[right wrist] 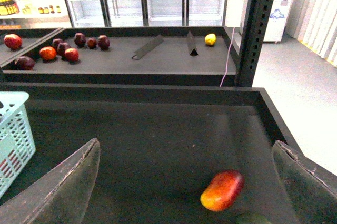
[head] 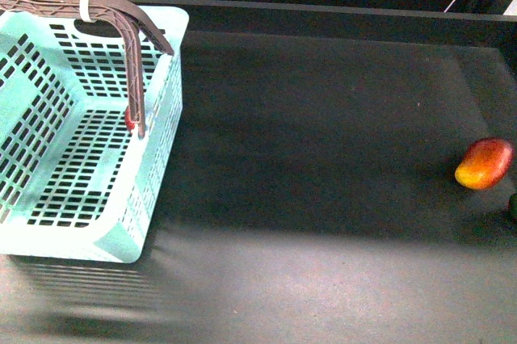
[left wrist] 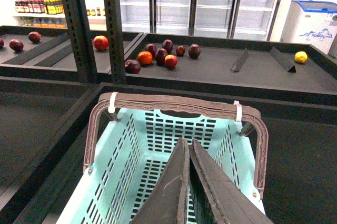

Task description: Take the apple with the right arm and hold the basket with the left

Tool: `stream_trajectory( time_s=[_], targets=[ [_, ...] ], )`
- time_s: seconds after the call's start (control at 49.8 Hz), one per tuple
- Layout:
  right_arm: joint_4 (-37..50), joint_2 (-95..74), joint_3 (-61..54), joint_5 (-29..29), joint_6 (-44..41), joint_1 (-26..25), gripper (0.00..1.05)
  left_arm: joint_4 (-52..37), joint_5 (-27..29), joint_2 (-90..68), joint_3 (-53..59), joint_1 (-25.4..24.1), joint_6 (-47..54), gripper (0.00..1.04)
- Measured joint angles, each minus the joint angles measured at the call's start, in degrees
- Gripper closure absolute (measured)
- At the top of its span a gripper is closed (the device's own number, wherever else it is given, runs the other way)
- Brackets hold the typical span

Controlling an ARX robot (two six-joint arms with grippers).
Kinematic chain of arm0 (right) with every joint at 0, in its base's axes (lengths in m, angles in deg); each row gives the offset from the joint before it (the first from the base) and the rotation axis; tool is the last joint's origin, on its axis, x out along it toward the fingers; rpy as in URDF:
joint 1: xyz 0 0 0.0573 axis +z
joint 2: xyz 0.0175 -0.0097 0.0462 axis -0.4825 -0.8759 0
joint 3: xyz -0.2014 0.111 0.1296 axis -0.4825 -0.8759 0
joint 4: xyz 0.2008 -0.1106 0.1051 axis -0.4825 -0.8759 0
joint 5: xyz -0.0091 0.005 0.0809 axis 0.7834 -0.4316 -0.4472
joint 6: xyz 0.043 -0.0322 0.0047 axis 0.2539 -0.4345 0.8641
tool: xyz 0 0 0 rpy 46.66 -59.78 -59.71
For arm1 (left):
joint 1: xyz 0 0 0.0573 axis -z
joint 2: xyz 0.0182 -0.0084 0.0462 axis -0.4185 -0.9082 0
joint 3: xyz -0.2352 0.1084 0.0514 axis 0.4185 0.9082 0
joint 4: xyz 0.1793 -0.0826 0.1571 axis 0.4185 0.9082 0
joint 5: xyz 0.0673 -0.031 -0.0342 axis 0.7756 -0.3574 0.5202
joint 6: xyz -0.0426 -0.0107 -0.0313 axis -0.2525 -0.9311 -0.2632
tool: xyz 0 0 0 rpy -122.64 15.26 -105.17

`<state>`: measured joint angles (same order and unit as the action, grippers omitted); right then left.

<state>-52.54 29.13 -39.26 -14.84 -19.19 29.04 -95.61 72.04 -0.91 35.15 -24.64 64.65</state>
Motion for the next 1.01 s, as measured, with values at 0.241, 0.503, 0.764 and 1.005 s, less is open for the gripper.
stream_trajectory(
  time_s=[0.241,0.503,0.764,1.005],
  targets=[
    [0.00,0.00,0.00,0.02,0.02,0.00,0.09,9.73,0.00,7.72,0.00,0.00,0.00,1.01],
    [0.00,0.00,0.00,0.00,0.00,0.00,0.09,12.07,0.02,11.76,0.00,0.00,0.00,1.01],
    [0.00,0.00,0.00,0.00,0.00,0.00,0.09,12.09,0.02,11.78,0.00,0.00,0.00,1.01],
    [0.00,0.00,-0.02,0.00,0.02,0.00,0.09,12.09,0.02,11.78,0.00,0.00,0.00,1.01]
  ],
)
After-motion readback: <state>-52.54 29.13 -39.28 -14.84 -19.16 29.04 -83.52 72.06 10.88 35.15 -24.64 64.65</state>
